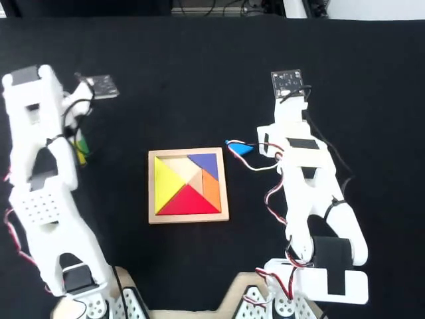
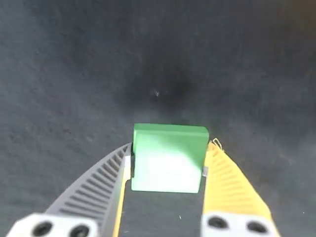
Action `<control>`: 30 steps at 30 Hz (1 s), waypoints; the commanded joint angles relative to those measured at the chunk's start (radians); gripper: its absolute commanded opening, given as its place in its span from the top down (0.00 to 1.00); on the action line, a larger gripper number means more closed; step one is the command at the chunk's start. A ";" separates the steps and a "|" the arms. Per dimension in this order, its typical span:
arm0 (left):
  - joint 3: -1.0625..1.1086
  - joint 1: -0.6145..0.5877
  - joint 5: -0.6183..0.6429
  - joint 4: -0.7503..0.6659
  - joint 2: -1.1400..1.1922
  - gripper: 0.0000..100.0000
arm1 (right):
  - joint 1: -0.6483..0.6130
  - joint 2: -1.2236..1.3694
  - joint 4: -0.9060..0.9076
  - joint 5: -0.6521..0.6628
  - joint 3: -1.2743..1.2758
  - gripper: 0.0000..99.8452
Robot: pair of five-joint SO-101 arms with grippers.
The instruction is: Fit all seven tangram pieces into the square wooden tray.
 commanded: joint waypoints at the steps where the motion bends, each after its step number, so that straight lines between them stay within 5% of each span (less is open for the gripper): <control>1: -0.125 0.168 0.321 0.051 -0.074 0.97 | -0.014 -0.007 -0.020 0.009 -0.021 0.99; 9: -0.047 0.538 0.813 0.048 -0.255 0.97 | -0.008 -0.007 -0.020 0.009 -0.021 0.99; 21: 0.372 0.720 1.065 -0.310 -0.279 0.97 | -0.008 -0.008 -0.020 0.009 -0.021 0.99; 30: 0.456 0.720 1.099 -0.362 -0.278 0.97 | -0.008 -0.013 -0.020 0.009 -0.021 0.99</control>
